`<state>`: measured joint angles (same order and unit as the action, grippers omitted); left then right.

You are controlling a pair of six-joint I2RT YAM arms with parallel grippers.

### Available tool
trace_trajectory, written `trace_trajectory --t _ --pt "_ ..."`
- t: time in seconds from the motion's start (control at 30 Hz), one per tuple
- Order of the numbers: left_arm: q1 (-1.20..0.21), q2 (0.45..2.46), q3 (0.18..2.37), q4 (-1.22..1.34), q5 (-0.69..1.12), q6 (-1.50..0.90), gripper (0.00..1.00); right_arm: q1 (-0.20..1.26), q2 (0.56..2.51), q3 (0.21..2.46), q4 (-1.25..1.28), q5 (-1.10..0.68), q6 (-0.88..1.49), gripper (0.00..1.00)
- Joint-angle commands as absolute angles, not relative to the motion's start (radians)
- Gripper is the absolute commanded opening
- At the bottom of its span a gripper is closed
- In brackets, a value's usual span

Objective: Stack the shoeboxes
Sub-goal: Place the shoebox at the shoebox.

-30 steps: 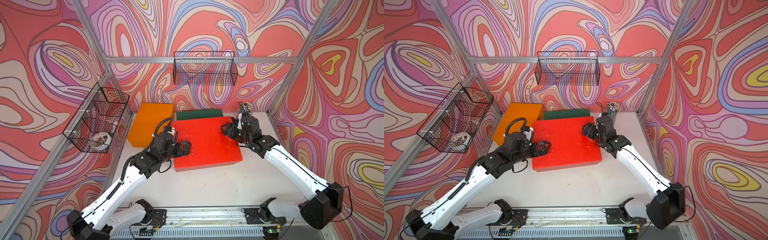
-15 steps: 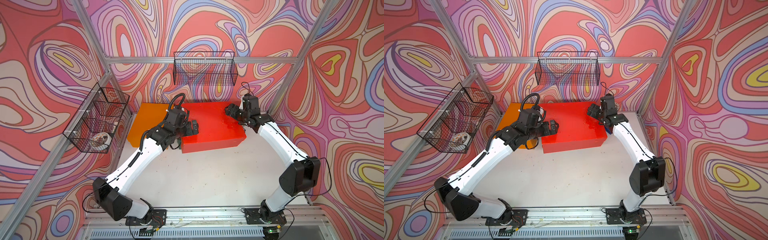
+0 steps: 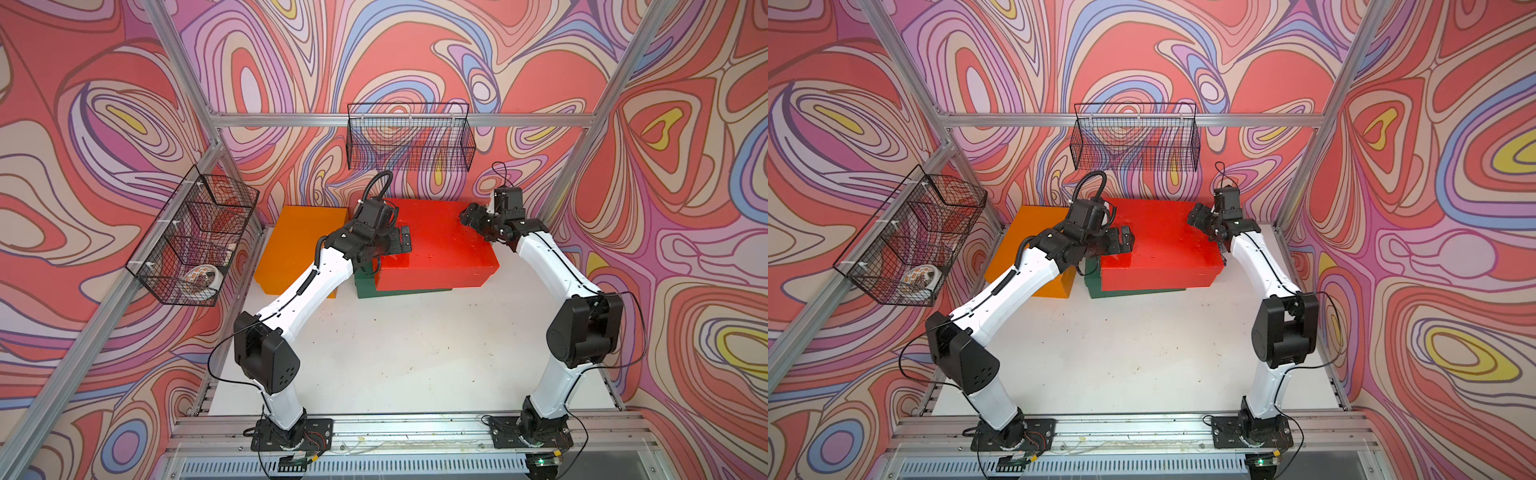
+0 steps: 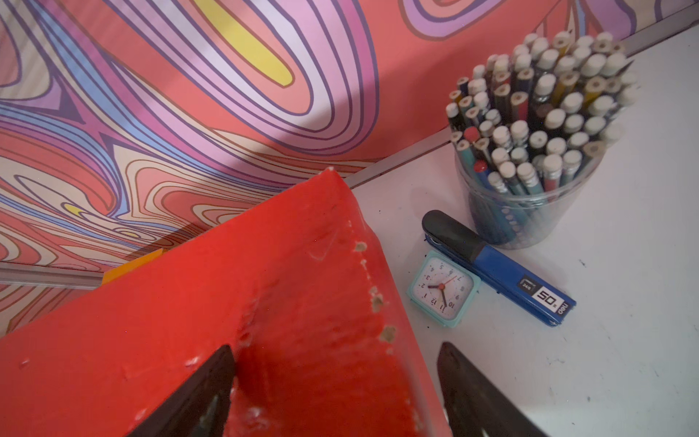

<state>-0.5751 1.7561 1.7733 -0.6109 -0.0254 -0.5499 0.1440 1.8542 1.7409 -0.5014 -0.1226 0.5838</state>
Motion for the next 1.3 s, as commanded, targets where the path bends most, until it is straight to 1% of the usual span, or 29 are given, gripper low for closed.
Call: trace_trajectory --t 0.0,0.2,0.3,0.47,0.67,0.87,1.03,1.27 --pt "-0.628 1.802 1.808 -0.492 0.208 -0.504 0.98 0.231 1.892 1.791 -0.493 -0.317 0.628 0.84" --pt "-0.570 1.828 1.762 -0.488 0.190 -0.511 0.98 0.226 1.937 1.809 -0.529 -0.239 0.602 0.85" --pt "-0.535 1.848 1.746 -0.491 0.211 -0.520 0.96 0.221 1.963 1.819 -0.534 -0.229 0.598 0.85" --pt "-0.505 1.853 1.712 -0.510 0.189 -0.517 0.95 0.222 1.991 1.827 -0.538 -0.226 0.596 0.85" --pt "-0.461 1.832 1.620 -0.489 0.149 -0.522 0.95 0.221 1.987 1.824 -0.536 -0.180 0.589 0.91" --pt "-0.390 1.836 1.552 -0.474 0.186 -0.554 0.94 0.221 1.977 1.808 -0.531 -0.150 0.586 0.93" --pt "-0.371 1.819 1.543 -0.477 0.189 -0.543 0.94 0.220 1.981 1.817 -0.546 -0.126 0.581 0.94" --pt "-0.361 1.745 1.559 -0.514 0.178 -0.537 0.96 0.213 1.963 1.894 -0.577 -0.117 0.567 0.98"
